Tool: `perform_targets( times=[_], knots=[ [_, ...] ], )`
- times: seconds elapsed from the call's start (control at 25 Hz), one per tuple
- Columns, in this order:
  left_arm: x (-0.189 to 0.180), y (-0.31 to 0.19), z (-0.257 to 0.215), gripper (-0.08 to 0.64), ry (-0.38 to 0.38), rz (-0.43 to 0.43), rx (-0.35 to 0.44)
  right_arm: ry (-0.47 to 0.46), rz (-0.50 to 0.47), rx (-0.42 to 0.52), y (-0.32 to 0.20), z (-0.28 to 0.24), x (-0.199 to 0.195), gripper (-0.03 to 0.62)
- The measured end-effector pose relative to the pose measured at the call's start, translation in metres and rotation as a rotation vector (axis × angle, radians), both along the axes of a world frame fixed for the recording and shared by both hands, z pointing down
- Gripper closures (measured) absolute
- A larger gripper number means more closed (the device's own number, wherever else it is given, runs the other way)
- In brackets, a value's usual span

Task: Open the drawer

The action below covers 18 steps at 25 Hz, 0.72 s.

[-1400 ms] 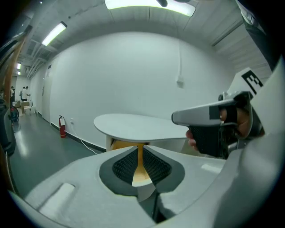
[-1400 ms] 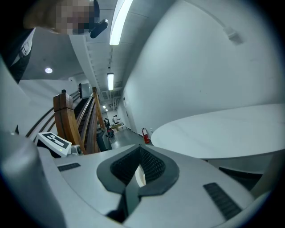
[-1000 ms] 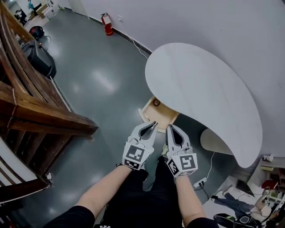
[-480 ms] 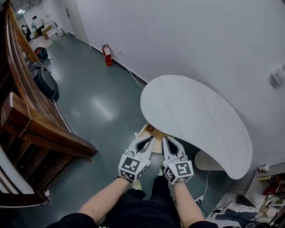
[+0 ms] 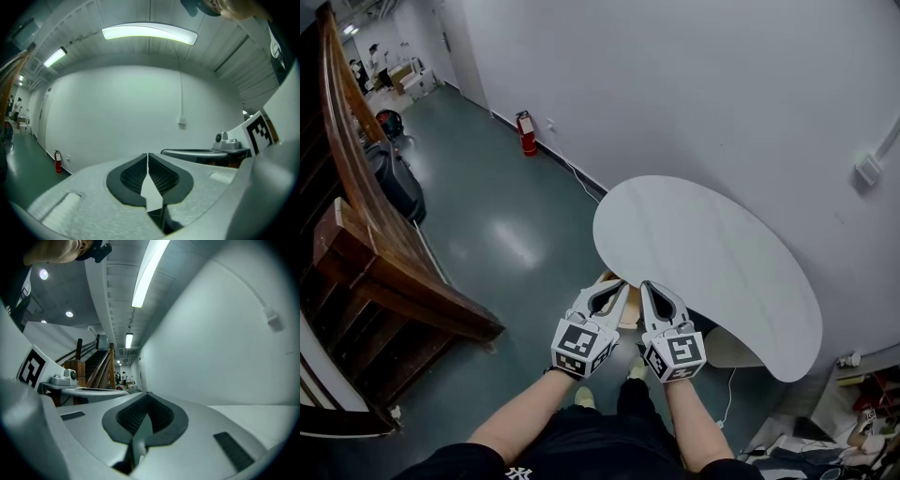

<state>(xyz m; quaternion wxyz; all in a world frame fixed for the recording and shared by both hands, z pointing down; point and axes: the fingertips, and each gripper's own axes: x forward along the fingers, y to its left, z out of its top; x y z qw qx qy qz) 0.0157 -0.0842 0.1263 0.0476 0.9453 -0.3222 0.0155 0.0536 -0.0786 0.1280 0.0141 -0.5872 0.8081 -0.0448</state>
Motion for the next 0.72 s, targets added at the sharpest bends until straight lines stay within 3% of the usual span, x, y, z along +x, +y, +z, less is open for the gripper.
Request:
perform_targets(
  times=[0.72],
  knots=[
    [0.003, -0.005, -0.028, 0.547, 0.029, -0.014, 0.018, -0.001, -0.005, 0.023, -0.006, -0.023, 0.003, 0.58]
  ],
)
